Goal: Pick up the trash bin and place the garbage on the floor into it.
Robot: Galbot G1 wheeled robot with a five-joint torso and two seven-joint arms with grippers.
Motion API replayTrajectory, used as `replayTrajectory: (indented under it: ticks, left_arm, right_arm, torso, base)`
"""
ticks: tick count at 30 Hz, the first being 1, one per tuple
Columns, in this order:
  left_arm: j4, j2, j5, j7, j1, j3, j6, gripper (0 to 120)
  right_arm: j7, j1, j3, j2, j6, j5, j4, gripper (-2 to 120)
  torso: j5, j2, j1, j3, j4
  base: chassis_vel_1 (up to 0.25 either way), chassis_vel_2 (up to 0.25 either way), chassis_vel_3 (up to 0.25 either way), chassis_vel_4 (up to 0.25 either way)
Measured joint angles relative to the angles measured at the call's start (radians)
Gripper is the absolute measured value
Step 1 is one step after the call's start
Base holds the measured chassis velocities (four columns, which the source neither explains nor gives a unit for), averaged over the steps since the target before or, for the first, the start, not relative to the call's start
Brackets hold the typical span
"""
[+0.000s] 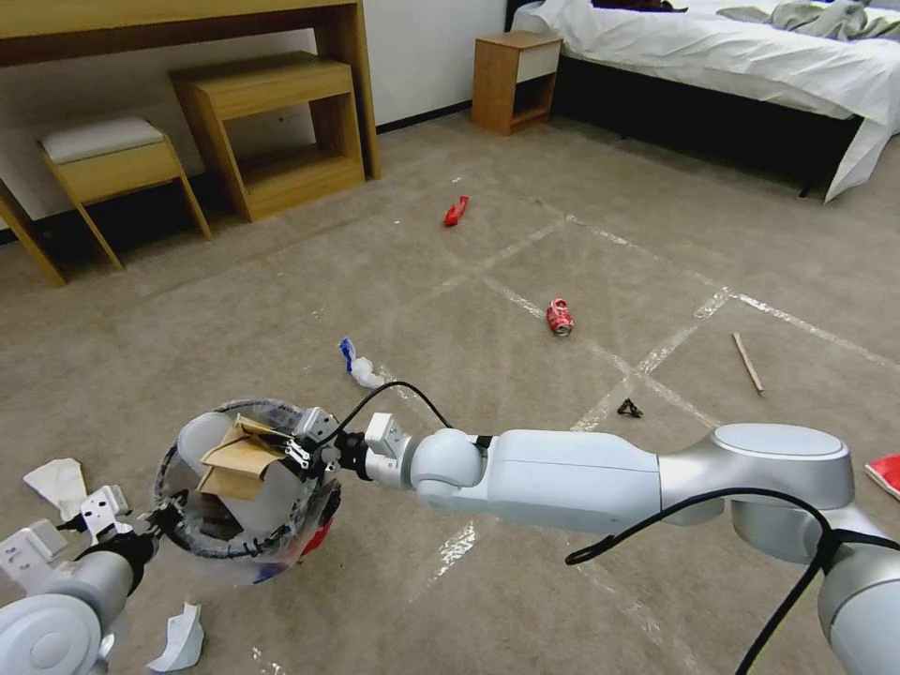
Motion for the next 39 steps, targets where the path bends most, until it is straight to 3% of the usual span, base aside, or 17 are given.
replayTrajectory:
  ticks: [3,6,8,12,14,19,22,24,26,28,30,39]
  left_arm:
    - [0.001,0.001,0.0,0.0,-0.001,-0.001,0.0,1]
    - [0.004,0.001,0.0,0.001,-0.001,-0.001,0.0,1]
    - [0.009,0.001,0.0,0.001,-0.002,-0.002,-0.001,1]
    - [0.014,0.001,0.001,0.002,-0.004,-0.002,-0.001,1]
    - [0.018,0.001,0.002,0.002,-0.006,-0.002,-0.001,1]
    - [0.022,-0.002,0.003,0.002,-0.008,-0.002,-0.002,1]
    - [0.03,-0.008,0.011,0.005,-0.01,0.001,-0.002,1]
    - [0.031,-0.008,0.012,0.005,-0.011,0.001,-0.002,1]
    - [0.032,-0.009,0.014,0.007,-0.013,0.002,-0.003,1]
    - [0.032,-0.009,0.014,0.007,-0.013,0.002,-0.003,1]
    - [0.033,-0.007,0.014,0.007,-0.014,0.002,-0.003,1]
    - [0.035,-0.007,0.014,0.007,-0.015,0.002,-0.003,1]
  right_arm:
    - [0.0,-0.003,-0.002,0.004,0.0,-0.002,-0.006,0]
    - [-0.002,-0.008,-0.002,0.008,-0.001,-0.001,-0.007,8]
    - [-0.003,-0.013,-0.002,0.008,-0.002,0.0,-0.001,19]
    - [-0.003,-0.016,-0.002,0.008,-0.002,0.0,0.005,30]
    - [-0.003,-0.018,-0.002,0.007,-0.003,0.0,0.01,41]
    - [-0.002,-0.018,-0.002,0.004,-0.003,0.0,0.016,54]
    - [-0.001,-0.018,-0.002,0.001,-0.003,0.001,0.025,71]
    - [-0.001,-0.018,-0.002,0.0,-0.003,0.001,0.027,73]
    - [0.0,-0.018,0.002,-0.003,-0.003,0.001,0.034,85]
    - [0.001,-0.019,0.004,-0.004,-0.003,0.002,0.036,87]
    - [0.003,-0.023,0.012,-0.007,-0.003,0.004,0.048,98]
    - [0.015,-0.033,0.025,-0.008,-0.006,0.013,0.082,100]
  torso:
    - [0.0,0.0,0.0,0.0,0.0]
    - [0.0,0.0,0.0,0.0,0.0]
    - [0.0,0.0,0.0,0.0,0.0]
    - [0.0,0.0,0.0,0.0,0.0]
    - [0.0,0.0,0.0,0.0,0.0]
    - [0.0001,0.0,0.0,0.0,0.0]
    - [0.0,0.0,0.0,0.0,0.0]
    - [0.0,0.0,0.0,0.0,0.0]
    - [0.0,0.0,0.0,0.0,0.0]
    - [0.0001,0.0,0.0,0.0,0.0]
    - [0.0001,0.0,0.0,0.0,0.0]
    - [0.0001,0.0,0.0,0.0,0.0]
  base:
    - [0.0,0.0,0.0,0.0]
    - [0.0,0.0,0.0,0.0]
    - [0.0,0.0,0.0,0.0]
    - [0.0,0.0,0.0,0.0]
    - [0.0,0.0,0.0,0.0]
    - [0.0,0.0,0.0,0.0]
    - [0.0,0.0,0.0,0.0]
    - [0.0,0.0,0.0,0.0]
    - [0.0,0.0,0.0,0.0]
    - [0.0,0.0,0.0,0.0]
    - [0.0,0.0,0.0,0.0]
    - [0.0,0.0,0.0,0.0]
